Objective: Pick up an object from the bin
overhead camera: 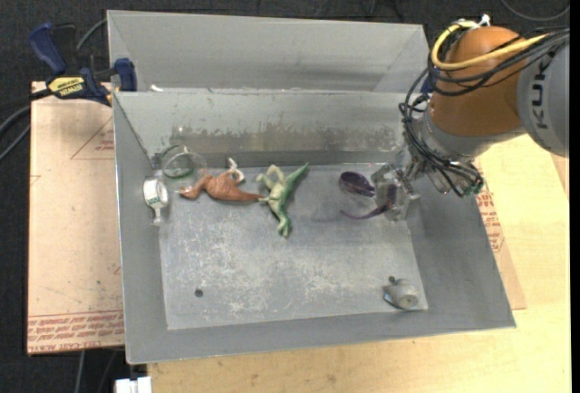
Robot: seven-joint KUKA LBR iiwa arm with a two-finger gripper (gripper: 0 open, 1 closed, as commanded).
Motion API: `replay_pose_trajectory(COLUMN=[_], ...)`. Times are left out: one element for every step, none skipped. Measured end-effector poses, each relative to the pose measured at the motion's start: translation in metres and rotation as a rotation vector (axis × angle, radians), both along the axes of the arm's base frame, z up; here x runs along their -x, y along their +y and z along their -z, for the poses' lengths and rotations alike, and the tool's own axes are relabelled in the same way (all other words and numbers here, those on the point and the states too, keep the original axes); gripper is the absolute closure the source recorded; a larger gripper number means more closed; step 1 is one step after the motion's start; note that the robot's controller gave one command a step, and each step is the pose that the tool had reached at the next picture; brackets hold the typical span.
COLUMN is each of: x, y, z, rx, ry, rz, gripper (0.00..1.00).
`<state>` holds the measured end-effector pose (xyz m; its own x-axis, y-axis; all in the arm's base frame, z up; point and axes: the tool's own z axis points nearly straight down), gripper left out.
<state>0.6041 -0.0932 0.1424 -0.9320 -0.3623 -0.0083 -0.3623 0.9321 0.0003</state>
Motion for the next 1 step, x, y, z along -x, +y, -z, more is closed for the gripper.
replay_pose_trajectory(x=[-0.0022], y=[0.0091], z=[-0.1020], rx=[-0.001], ry=[0.000], rz=[0.004], gripper=[1.00])
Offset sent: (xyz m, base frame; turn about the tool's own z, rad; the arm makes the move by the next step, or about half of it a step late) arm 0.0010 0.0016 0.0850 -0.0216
